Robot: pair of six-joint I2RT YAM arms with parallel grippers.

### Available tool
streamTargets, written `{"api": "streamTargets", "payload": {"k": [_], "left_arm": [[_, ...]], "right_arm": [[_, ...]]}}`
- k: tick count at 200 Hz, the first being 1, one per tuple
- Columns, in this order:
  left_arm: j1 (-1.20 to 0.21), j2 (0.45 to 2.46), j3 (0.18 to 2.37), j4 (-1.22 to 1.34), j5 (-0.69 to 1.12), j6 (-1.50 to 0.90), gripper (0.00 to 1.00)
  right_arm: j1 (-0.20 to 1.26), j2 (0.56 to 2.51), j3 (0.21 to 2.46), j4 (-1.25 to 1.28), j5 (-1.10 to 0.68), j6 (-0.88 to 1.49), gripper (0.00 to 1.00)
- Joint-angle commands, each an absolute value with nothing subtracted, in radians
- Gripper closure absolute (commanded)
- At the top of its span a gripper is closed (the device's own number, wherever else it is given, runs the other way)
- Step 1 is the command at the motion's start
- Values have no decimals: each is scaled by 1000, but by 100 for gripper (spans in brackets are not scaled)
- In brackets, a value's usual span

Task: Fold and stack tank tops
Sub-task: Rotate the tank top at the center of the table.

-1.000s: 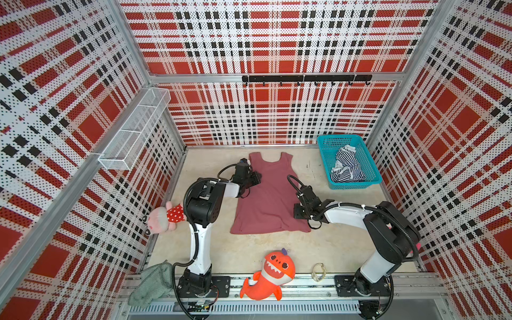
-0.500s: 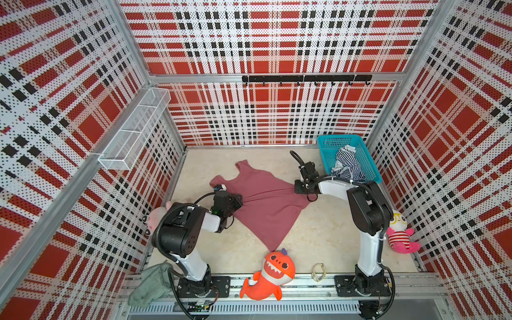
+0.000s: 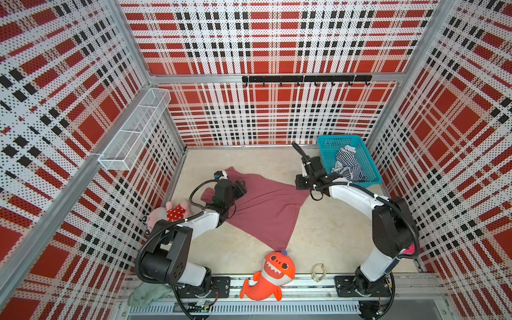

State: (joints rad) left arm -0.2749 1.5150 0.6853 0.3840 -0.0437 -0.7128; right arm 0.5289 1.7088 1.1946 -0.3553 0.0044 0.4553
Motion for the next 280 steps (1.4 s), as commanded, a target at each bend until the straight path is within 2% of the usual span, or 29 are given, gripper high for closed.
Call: {"api": "streamTargets", "payload": {"k": [1,62,88,128,165,190,239,262,280], "left_arm": [[-226,1644,766,332,1,-628,38],[-179,1962,997,351,109,-610,39],[-155,2063,1044,361,142,-635,39],[-91,2114,1021,428,163,-694,41],[-75,2115,1029,445,168,-707,41],[-74,2111,1018,456,146,-739,43],[-79,2061,955,541,108,-819,45],[-92,2037,939,560,83,-850,45],[-96,2026,927,588,59,-872,43]], "right_arm": [[597,1716,1097,-328,-40,570,71],[679,1725,964,-252,-77,687,77],[677,1742,918,-256,-17,700,81],[655,1788,907,-320,74,691,83],[541,1773,892,-351,115,615,84],[460,1823,970,-344,132,544,84],[403,1997,1290,-374,125,362,82],[389,1982,1384,-434,144,308,76],[391,1901,1370,-474,120,311,72]]}}
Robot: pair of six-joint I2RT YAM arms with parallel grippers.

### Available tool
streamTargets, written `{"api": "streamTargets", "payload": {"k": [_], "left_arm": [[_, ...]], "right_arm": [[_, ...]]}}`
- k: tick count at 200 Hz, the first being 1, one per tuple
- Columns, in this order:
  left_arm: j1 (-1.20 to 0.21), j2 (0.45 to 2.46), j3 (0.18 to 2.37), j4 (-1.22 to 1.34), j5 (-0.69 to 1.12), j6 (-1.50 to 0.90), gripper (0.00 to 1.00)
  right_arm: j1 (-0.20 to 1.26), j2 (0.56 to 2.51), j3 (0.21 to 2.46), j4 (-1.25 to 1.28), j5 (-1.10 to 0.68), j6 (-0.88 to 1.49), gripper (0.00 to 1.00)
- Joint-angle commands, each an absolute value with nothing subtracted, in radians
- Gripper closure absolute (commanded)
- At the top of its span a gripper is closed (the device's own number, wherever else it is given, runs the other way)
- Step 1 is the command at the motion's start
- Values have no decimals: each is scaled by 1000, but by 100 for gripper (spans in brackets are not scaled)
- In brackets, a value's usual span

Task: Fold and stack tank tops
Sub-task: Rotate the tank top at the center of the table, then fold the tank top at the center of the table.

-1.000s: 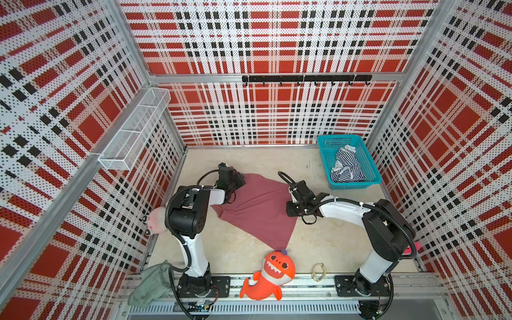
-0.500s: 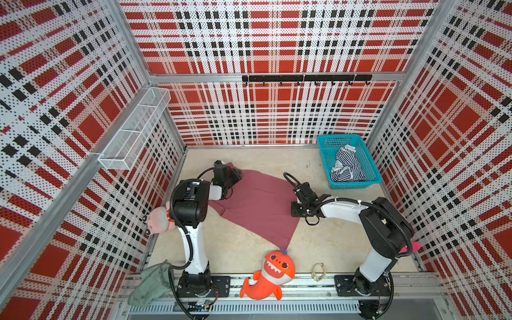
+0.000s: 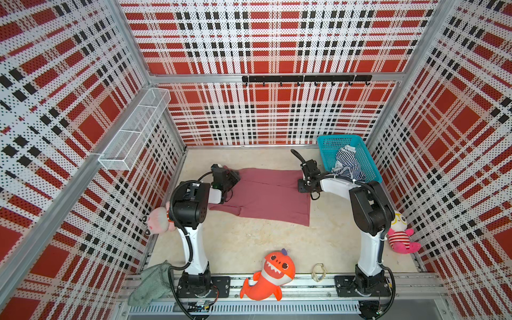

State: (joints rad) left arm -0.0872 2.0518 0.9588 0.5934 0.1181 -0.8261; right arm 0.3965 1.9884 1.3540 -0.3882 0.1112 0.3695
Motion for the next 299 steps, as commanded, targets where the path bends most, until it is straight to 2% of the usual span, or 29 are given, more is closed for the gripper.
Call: {"api": "streamTargets", "payload": {"k": [1,48,74,103,167,201,232,248,271,299], "left_arm": [[-96,2026,927,589,57,-873,43],[-100,2070,964,620,44,-908,42],[-91,2062,949,644,33,-929,42],[-71,2032,903,659,18,-933,43],[-44,2027,896,683,49,-927,42],[-63,2000,959,620,87,-849,32],[-79,1911,994,493,78,-718,16],[-78,1844,994,408,58,-655,12],[-78,1705,958,276,13,-575,12],[-107,1485,823,135,18,-528,21]], "right_arm": [[391,1894,1367,-476,116,313,72],[486,1664,1113,-412,6,479,77],[551,1666,1014,-356,-1,588,79],[555,1699,927,-299,-10,635,82],[535,1641,900,-393,81,603,82],[535,1557,955,-441,41,591,76],[535,1488,940,-473,-13,608,69],[535,1455,909,-487,-35,627,67],[535,1407,854,-522,-48,656,66],[533,1358,767,-500,-96,711,67]]}}
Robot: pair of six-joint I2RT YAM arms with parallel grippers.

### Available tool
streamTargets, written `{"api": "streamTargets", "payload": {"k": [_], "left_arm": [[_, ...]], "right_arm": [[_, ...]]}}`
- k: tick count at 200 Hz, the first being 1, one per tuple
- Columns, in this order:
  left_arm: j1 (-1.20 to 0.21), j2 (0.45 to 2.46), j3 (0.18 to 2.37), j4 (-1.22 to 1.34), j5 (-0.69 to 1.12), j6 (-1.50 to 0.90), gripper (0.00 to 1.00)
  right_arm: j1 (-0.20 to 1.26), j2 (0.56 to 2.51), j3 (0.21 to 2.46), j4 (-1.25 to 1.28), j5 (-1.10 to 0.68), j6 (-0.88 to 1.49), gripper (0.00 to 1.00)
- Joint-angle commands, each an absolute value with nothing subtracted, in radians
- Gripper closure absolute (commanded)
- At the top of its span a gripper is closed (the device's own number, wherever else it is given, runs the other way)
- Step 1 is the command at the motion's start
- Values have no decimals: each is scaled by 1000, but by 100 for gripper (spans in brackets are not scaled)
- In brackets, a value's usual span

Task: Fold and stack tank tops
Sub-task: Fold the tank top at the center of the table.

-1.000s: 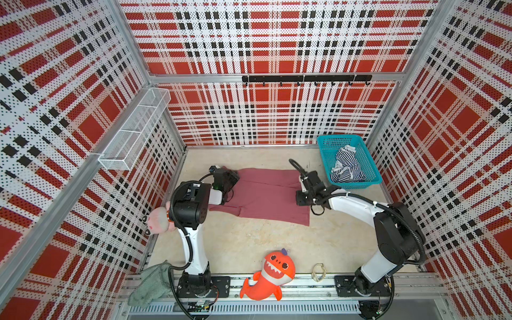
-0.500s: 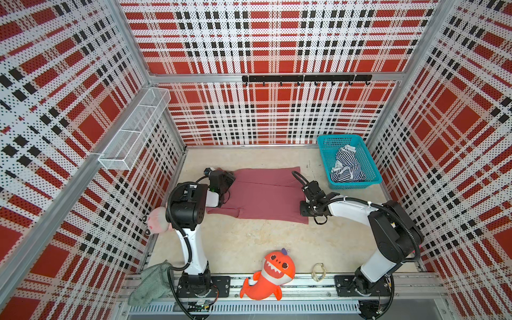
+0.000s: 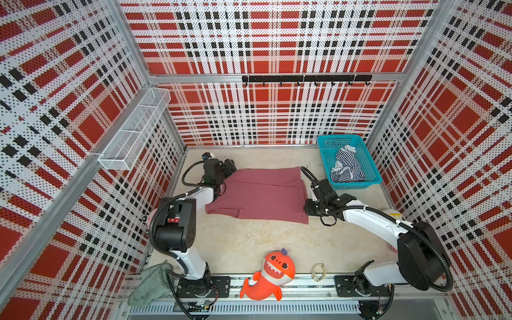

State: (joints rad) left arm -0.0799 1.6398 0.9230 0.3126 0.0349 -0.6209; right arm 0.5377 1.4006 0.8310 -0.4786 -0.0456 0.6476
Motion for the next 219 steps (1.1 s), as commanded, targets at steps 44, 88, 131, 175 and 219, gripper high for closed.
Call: {"api": "streamTargets", "payload": {"k": [44,88,131,175,219], "left_arm": [[-204,1265,552,59,135,-597,45],[-302,1205,401,126,120,-699,53],[-334,1260,378,178,147,-728,52],[-336,1258,365,189,150,-736,69],[-336,1236,347,155,143,-732,88]], "right_arm": [[522,1373,692,-352,-100,781,76],[521,1406,674,-285,-150,796,68],[522,1395,664,-294,-138,803,61],[522,1409,661,-314,-115,790,61],[528,1444,667,-307,-119,780,61]]}}
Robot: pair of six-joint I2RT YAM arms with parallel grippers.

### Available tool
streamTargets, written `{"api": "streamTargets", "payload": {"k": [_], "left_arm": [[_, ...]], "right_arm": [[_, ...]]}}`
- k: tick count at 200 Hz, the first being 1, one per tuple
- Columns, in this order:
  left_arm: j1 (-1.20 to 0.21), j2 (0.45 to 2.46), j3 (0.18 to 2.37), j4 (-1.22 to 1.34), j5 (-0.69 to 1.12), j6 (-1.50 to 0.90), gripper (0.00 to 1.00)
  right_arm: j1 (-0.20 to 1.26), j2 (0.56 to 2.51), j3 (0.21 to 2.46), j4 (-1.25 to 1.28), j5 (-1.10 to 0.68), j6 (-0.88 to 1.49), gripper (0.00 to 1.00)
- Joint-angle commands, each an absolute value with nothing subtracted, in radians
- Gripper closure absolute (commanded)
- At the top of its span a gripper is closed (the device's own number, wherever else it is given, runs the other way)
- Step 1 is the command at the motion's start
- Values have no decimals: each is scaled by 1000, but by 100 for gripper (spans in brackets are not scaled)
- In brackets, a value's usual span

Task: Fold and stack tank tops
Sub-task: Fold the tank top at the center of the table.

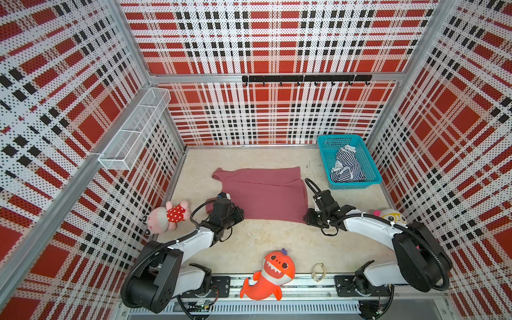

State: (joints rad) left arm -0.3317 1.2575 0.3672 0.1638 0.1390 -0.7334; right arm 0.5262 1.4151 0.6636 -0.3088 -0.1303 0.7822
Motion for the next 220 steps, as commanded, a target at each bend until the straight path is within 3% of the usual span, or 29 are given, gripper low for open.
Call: {"api": "streamTargets", "payload": {"k": [1,37,52,75,158,220], "left_arm": [[-336,1235,347,155,143,-732,88],[-341,1205,329,78,124,-712,90],[-344,1180,320,22,100,-698,90],[-370,1133,301,-37,36,-706,91],[-422,1023,221,-121,-65,-830,100],[-444,960,205,-166,-89,-879,100]], "right_arm": [[528,1444,667,-306,-119,781,61],[551,1481,675,-314,-110,786,67],[552,1466,675,-355,-82,789,76],[555,1421,671,-424,-48,790,100],[557,1278,555,-534,-80,833,100],[557,1215,542,-578,-103,833,100]]}}
